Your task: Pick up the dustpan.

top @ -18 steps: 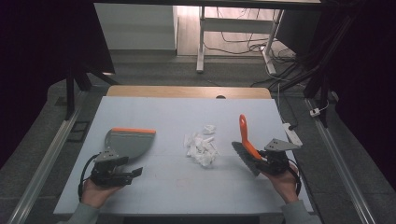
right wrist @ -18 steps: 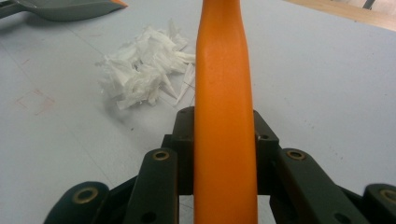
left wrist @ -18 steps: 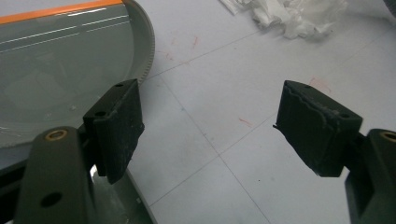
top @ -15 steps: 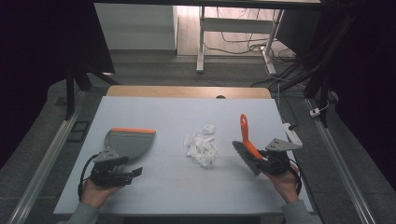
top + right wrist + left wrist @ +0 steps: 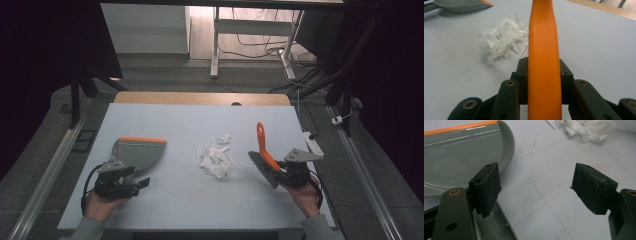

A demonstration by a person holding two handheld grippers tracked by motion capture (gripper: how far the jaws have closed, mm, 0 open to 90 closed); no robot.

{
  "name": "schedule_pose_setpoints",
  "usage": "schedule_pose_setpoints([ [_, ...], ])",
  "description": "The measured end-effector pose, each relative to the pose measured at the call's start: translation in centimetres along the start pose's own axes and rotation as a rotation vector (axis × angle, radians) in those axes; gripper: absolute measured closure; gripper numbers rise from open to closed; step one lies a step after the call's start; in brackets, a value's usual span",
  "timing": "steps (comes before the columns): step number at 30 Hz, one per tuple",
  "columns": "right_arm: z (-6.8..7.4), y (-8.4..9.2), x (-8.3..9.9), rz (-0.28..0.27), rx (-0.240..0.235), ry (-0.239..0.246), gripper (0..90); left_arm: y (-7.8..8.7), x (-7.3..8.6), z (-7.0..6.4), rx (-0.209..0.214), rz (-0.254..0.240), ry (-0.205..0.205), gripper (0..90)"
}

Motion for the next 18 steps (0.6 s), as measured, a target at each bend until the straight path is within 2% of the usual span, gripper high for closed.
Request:
schedule_pose_setpoints([
  [4,0.0,0.2,-0.1,-0.011,0.017,-0.007,69.8,0.1,0.0,-0.1,-0.004,-0.008,0.000,24.3],
  [11,0.0,0.2,-0.1,-0.013,0.017,-0.008,69.8,0.3,-0.2,-0.3,0.000,-0.004,-0.009,24.4],
  [18,-0.1,0.1,0.1,-0.005,0.017,-0.018,69.8,1.3,-0.9,-1.2,-0.018,-0.027,-0.038,24.6],
])
Point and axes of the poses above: each handheld gripper's, and its own axes: y roughly backward along the jaws, x roughly out of its underside, z roughly to its left, the point moved 1 cm from there along -y, roughly forward along the jaws, and after that the axes turned 1 degree about z, right-handed, at the moved point
